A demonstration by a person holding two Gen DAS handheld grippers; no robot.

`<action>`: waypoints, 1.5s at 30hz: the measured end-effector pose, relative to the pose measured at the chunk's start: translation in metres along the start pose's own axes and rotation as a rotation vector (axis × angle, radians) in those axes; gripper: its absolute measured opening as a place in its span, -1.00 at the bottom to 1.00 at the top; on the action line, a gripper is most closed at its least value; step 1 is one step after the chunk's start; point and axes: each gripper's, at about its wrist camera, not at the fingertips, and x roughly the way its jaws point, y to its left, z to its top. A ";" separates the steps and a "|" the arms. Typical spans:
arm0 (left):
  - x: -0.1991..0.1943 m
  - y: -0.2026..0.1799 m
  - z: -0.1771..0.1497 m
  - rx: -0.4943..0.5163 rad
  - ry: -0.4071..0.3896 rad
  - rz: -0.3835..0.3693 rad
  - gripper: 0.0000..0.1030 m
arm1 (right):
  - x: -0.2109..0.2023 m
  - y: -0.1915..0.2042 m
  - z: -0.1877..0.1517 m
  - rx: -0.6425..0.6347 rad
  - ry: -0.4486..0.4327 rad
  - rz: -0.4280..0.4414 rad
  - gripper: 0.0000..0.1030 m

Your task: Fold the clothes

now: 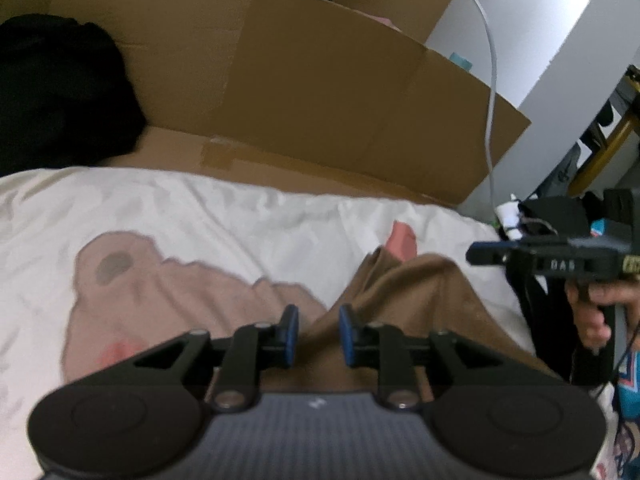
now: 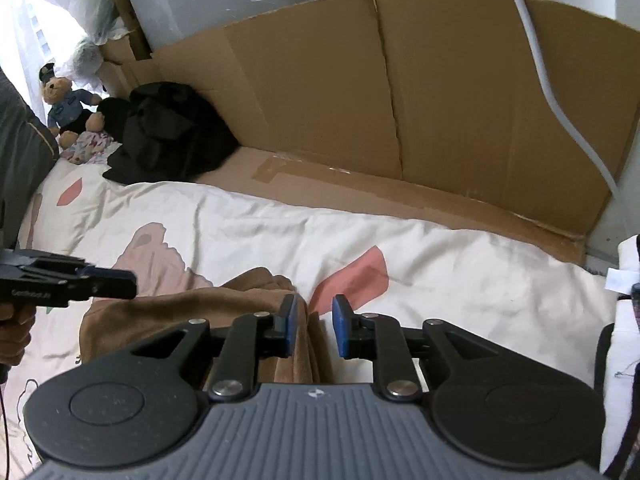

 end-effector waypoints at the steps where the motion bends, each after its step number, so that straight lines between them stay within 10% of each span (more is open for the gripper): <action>1: -0.005 0.003 -0.005 -0.002 0.003 0.001 -0.54 | -0.002 0.001 -0.001 -0.004 0.001 0.004 -0.58; 21: -0.017 0.040 -0.026 -0.037 0.034 0.148 -0.60 | -0.011 -0.014 -0.023 -0.089 0.074 -0.028 -0.67; 30: -0.029 0.025 -0.022 -0.022 -0.001 0.120 -0.48 | -0.030 0.002 -0.044 -0.126 0.085 0.017 -0.16; 45: -0.013 0.032 -0.033 -0.051 0.090 0.216 -0.42 | -0.033 -0.019 -0.064 -0.144 0.139 -0.039 -0.16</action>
